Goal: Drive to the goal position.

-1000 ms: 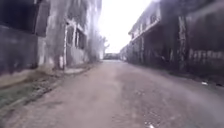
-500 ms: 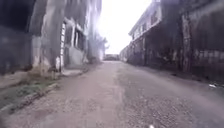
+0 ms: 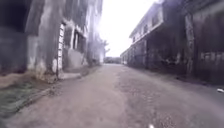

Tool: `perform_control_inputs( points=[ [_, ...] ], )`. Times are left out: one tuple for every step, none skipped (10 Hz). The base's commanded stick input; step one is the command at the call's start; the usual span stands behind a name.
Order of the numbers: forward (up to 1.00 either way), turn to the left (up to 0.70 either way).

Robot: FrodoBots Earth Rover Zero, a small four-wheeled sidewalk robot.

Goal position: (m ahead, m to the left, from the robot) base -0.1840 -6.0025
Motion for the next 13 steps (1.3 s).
perform_control_inputs(
  points=[
    [0.5, 0.0],
    [0.5, 0.0],
    [0.5, 0.0],
    [0.5, 0.0],
    [0.5, 0.0],
    [0.5, 0.0],
    [0.5, 0.0],
    [0.5, 0.0],
    [0.5, 0.0],
    [0.5, 0.0],
    [0.5, 0.0],
    [0.5, 0.0],
    [0.5, 0.0]
  ],
)
